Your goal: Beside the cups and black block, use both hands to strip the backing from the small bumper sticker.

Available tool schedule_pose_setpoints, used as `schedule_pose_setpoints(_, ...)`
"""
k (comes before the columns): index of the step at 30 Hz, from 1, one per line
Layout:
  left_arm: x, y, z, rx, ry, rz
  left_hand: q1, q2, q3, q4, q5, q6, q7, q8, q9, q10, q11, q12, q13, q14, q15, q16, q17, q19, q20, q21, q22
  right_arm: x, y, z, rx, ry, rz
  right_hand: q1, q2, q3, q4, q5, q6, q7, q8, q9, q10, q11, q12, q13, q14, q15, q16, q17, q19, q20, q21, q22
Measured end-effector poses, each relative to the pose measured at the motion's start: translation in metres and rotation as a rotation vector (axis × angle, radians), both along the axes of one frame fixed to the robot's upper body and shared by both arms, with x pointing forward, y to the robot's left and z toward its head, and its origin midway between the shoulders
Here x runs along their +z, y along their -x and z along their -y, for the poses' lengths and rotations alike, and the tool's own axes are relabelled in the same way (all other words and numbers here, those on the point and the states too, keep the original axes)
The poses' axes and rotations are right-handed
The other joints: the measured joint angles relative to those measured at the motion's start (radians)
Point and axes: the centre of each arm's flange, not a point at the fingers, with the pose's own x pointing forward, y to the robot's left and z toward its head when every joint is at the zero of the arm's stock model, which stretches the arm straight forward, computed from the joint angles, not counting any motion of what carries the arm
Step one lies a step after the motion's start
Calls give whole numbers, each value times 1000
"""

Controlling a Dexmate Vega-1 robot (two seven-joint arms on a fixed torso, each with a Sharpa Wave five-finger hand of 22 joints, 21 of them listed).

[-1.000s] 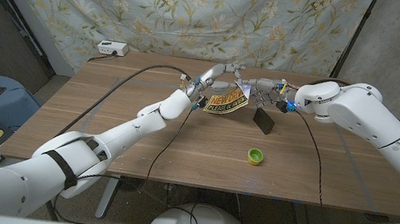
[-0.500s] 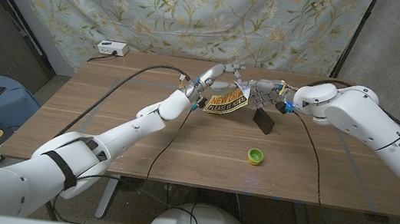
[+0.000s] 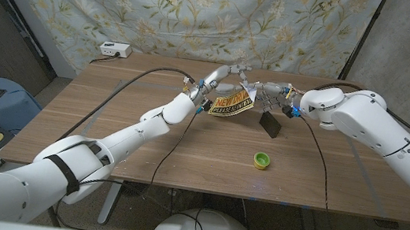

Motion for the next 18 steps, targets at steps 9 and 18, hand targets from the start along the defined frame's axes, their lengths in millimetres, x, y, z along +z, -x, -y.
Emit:
schedule_pose_setpoints(9,0,2,1,-3,8,10,-6,6,0,0,0,-6,2,5,3,2,-3,0,0,4,-3,0,5,0,0,-5,0,0,2,1,-30,5,12,90,14,38,-10,1,128,-32,51,15,59,-35,6,-5,40,-22,7,0,35,-25,0,0)
schedule_pose_setpoints(18,-1,4,3,-9,15,18,-6,6,0,0,0,-8,1,5,3,8,-9,0,5,7,-7,0,5,0,0,-5,0,0,4,2,-55,5,22,136,19,53,-14,1,180,-55,74,25,92,-52,12,-5,69,-40,15,0,59,-34,0,2)
